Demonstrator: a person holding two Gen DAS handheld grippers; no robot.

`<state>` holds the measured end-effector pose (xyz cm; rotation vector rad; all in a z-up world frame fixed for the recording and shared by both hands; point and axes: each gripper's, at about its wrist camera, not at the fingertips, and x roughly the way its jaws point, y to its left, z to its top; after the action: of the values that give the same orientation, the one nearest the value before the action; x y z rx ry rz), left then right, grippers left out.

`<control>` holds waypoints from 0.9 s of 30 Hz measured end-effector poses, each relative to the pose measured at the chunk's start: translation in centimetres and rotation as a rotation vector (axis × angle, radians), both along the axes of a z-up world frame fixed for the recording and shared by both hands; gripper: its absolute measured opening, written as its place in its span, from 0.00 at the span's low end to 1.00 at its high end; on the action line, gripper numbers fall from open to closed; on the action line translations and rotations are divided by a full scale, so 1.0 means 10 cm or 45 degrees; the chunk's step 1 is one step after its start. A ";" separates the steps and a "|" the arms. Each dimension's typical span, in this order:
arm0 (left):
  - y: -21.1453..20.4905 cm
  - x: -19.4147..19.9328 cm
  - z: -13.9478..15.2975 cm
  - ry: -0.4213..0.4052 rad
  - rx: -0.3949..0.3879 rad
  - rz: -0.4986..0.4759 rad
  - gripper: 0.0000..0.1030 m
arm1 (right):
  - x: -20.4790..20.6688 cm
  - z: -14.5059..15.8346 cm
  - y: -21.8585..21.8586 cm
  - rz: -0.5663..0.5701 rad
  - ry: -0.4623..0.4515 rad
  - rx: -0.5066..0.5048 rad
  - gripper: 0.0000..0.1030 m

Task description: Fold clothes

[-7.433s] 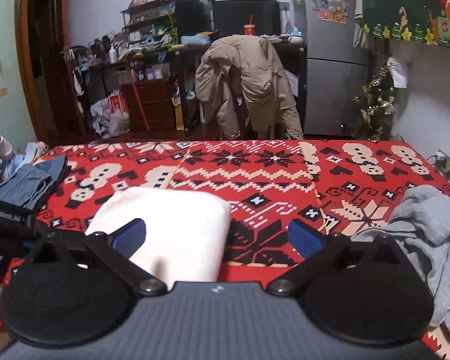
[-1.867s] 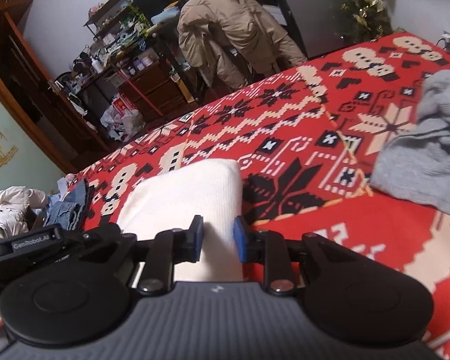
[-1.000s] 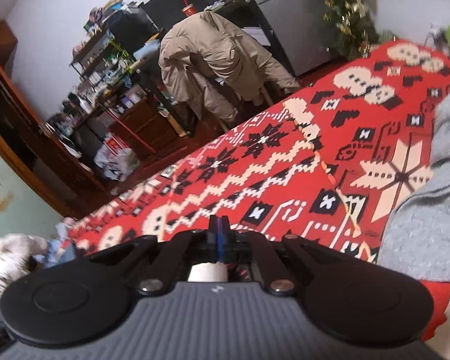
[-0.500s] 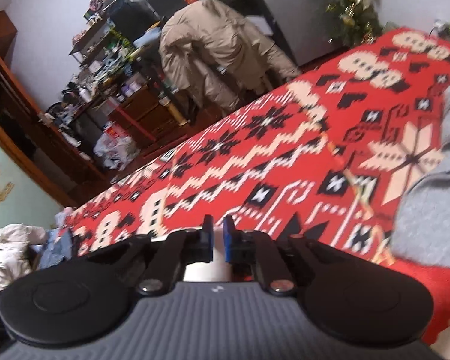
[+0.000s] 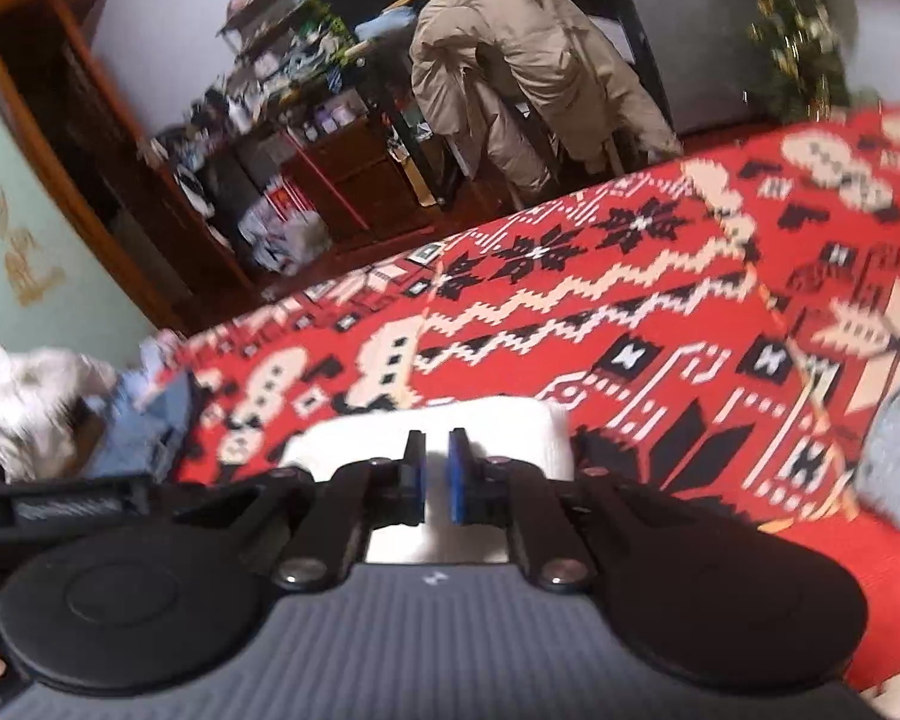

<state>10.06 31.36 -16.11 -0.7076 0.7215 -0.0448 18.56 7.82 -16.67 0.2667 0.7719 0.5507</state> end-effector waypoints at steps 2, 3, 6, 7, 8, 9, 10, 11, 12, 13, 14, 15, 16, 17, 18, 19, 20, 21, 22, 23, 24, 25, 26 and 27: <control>0.08 -0.02 -0.01 0.013 0.002 0.034 0.02 | 0.02 0.00 -0.07 -0.046 0.012 -0.010 0.04; 0.11 -0.04 -0.01 0.003 -0.020 0.043 0.02 | 0.02 0.00 -0.12 -0.075 0.021 -0.009 0.04; 0.15 -0.08 0.04 -0.038 -0.074 0.059 0.03 | 0.02 0.02 -0.24 -0.143 0.041 0.012 0.12; 0.13 -0.08 0.08 -0.057 -0.083 0.043 0.03 | 0.00 0.05 -0.27 -0.144 0.035 0.034 0.12; 0.10 -0.08 0.11 -0.076 -0.094 0.015 0.03 | -0.02 0.08 -0.31 -0.144 0.029 0.057 0.12; 0.05 -0.06 0.14 -0.082 -0.094 -0.015 0.03 | -0.05 0.11 -0.30 -0.128 0.017 0.077 0.12; -0.01 -0.04 0.15 -0.078 -0.075 -0.043 0.03 | -0.09 0.15 -0.26 -0.099 0.001 0.086 0.12; -0.08 -0.01 0.17 -0.074 -0.056 -0.071 0.04 | -0.13 0.18 -0.21 -0.066 -0.016 0.091 0.12; -0.15 0.01 0.16 -0.060 -0.019 -0.093 0.04 | -0.17 0.19 -0.14 -0.026 -0.026 0.088 0.12; -0.22 0.01 0.14 -0.034 0.028 -0.103 0.05 | -0.20 0.18 -0.07 0.004 -0.023 0.070 0.12; -0.28 0.02 0.11 -0.003 0.072 -0.108 0.04 | -0.22 0.16 -0.01 0.029 -0.016 0.046 0.12; -0.31 0.02 0.09 0.013 0.100 -0.104 0.03 | -0.24 0.14 0.06 0.054 -0.009 0.022 0.12; -0.30 0.01 0.07 0.019 0.100 -0.103 0.03 | -0.27 0.10 0.11 0.063 -0.002 -0.012 0.12; -0.29 0.01 0.06 0.025 0.097 -0.102 0.03 | -0.29 0.06 0.14 0.064 0.005 -0.053 0.08; -0.27 0.00 0.05 0.027 0.089 -0.102 0.03 | -0.31 0.03 0.15 0.067 -0.005 -0.075 0.06; -0.25 0.00 0.03 0.028 0.082 -0.102 0.03 | -0.31 0.03 0.13 0.066 -0.007 -0.082 0.06; -0.25 -0.01 0.03 0.030 0.084 -0.102 0.03 | -0.32 0.03 0.11 0.060 0.000 -0.085 0.03; -0.25 -0.02 0.03 0.032 0.092 -0.105 0.03 | -0.31 0.03 0.08 0.049 0.007 -0.086 0.00; -0.25 -0.02 0.04 0.038 0.103 -0.105 0.03 | -0.31 0.03 0.04 0.035 0.015 -0.086 0.00; -0.26 -0.03 0.05 0.044 0.114 -0.105 0.03 | -0.31 0.01 0.01 0.028 0.027 -0.070 0.00; -0.26 -0.03 0.07 0.053 0.129 -0.101 0.03 | -0.32 0.01 -0.02 0.022 0.039 -0.049 0.00; -0.26 -0.05 0.09 0.066 0.148 -0.085 0.03 | -0.33 0.02 -0.04 0.017 0.037 -0.048 0.00; -0.26 -0.07 0.12 0.078 0.168 -0.067 0.03 | -0.35 0.03 -0.03 0.013 0.028 -0.056 0.00; -0.24 -0.11 0.15 0.079 0.169 -0.054 0.02 | -0.38 0.06 -0.03 -0.001 0.004 -0.078 0.00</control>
<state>9.01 28.99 -14.63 -0.5686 0.7917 -0.0136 14.79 7.53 -16.08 0.2109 0.7901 0.5254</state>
